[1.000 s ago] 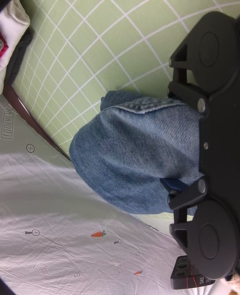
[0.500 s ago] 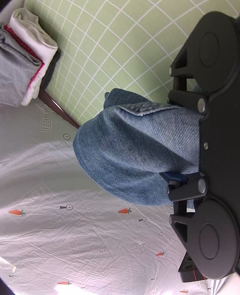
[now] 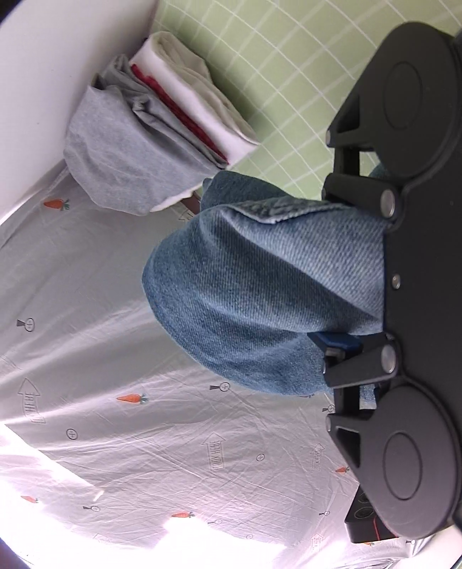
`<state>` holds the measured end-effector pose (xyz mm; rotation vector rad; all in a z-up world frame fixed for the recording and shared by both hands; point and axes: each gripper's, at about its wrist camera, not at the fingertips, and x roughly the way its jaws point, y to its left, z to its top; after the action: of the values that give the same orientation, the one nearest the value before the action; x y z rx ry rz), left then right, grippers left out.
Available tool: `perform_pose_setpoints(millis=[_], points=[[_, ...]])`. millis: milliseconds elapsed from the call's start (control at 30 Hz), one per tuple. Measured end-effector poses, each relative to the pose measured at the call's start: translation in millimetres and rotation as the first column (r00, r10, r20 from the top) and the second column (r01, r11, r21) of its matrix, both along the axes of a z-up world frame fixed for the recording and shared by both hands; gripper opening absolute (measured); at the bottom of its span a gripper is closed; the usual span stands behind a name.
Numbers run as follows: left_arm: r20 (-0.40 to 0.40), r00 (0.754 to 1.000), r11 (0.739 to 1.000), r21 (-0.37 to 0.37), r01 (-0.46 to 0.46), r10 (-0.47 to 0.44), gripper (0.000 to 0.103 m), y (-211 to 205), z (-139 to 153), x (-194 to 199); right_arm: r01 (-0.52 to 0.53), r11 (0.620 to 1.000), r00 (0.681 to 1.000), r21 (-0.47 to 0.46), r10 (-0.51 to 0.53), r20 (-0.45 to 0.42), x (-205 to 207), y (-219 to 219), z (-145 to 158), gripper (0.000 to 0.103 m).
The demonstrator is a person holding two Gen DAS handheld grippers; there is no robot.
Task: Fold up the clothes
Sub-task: 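Carry the folded jeans with both tools toward the shirt stack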
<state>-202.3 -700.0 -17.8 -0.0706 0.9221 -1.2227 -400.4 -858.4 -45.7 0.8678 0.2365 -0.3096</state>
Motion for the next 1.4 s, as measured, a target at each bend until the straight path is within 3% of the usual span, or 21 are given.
perform_pose_setpoints(millis=[267, 467, 500, 567, 600, 667, 700, 767, 800, 833, 900, 933, 967, 1000, 1100, 1167, 1300, 1400], points=[[0.066, 0.998, 0.994, -0.111, 0.007, 0.001, 0.061, -126, 35, -26, -0.010, 0.992, 0.999, -0.126, 0.016, 0.051, -34, -130, 48, 0.056], [0.140, 0.990, 0.988, -0.157, -0.012, 0.034, 0.061, -210, 58, 20, -0.012, 0.976, 0.994, -0.217, 0.035, 0.104, 4, -220, 78, 0.057], [0.166, 0.985, 0.989, -0.144, -0.020, 0.044, 0.063, -225, 58, 33, -0.001, 0.969, 0.996, -0.248, 0.022, 0.082, 17, -233, 81, 0.059], [0.214, 0.975, 0.992, -0.115, -0.043, 0.067, 0.073, -255, 57, 58, 0.031, 0.940, 0.999, -0.339, -0.033, -0.001, 49, -254, 82, 0.080], [0.213, 0.971, 0.992, -0.079, -0.096, 0.111, 0.075, -267, 50, 72, 0.049, 0.911, 0.994, -0.409, -0.085, -0.071, 68, -261, 81, 0.086], [0.219, 0.950, 0.974, -0.024, -0.225, 0.224, 0.074, -281, 37, 94, 0.071, 0.797, 0.938, -0.600, -0.258, -0.232, 107, -263, 71, 0.090], [0.231, 0.933, 0.960, -0.004, -0.282, 0.275, 0.074, -286, 30, 103, 0.082, 0.711, 0.900, -0.699, -0.354, -0.254, 119, -257, 65, 0.090], [0.273, 0.914, 0.950, -0.002, -0.313, 0.301, 0.074, -290, 22, 114, 0.097, 0.517, 0.836, -0.850, -0.507, -0.212, 137, -241, 55, 0.090], [0.288, 0.907, 0.947, 0.000, -0.321, 0.307, 0.074, -293, 18, 118, 0.106, 0.464, 0.834, -0.879, -0.524, -0.175, 141, -236, 52, 0.090], [0.288, 0.905, 0.944, 0.013, -0.330, 0.313, 0.074, -297, 13, 123, 0.110, 0.460, 0.856, -0.881, -0.494, -0.151, 141, -235, 51, 0.090], [0.259, 0.916, 0.944, 0.044, -0.328, 0.306, 0.074, -307, -2, 135, 0.078, 0.555, 0.906, -0.828, -0.387, -0.173, 149, -245, 45, 0.088], [0.239, 0.923, 0.944, 0.059, -0.324, 0.301, 0.075, -313, -11, 143, 0.053, 0.602, 0.917, -0.796, -0.345, -0.200, 156, -252, 39, 0.083], [0.220, 0.927, 0.944, 0.067, -0.324, 0.303, 0.075, -317, -18, 146, 0.020, 0.642, 0.914, -0.767, -0.323, -0.247, 165, -260, 30, 0.073], [0.200, 0.933, 0.946, 0.064, -0.318, 0.300, 0.075, -319, -22, 148, -0.004, 0.668, 0.902, -0.744, -0.320, -0.292, 175, -267, 19, 0.070], [0.162, 0.944, 0.952, 0.057, -0.300, 0.288, 0.083, -326, -33, 153, 0.029, 0.681, 0.866, -0.732, -0.383, -0.322, 179, -282, -1, 0.073], [0.184, 0.945, 0.957, 0.055, -0.285, 0.271, 0.086, -329, -32, 150, 0.056, 0.679, 0.851, -0.732, -0.416, -0.321, 174, -287, -8, 0.086], [0.240, 0.937, 0.961, 0.052, -0.273, 0.253, 0.087, -319, -23, 138, 0.027, 0.674, 0.867, -0.738, -0.384, -0.319, 165, -279, 2, 0.087], [0.282, 0.923, 0.960, 0.021, -0.279, 0.262, 0.097, -294, -10, 125, 0.011, 0.648, 0.869, -0.762, -0.383, -0.313, 160, -261, 18, 0.096]])
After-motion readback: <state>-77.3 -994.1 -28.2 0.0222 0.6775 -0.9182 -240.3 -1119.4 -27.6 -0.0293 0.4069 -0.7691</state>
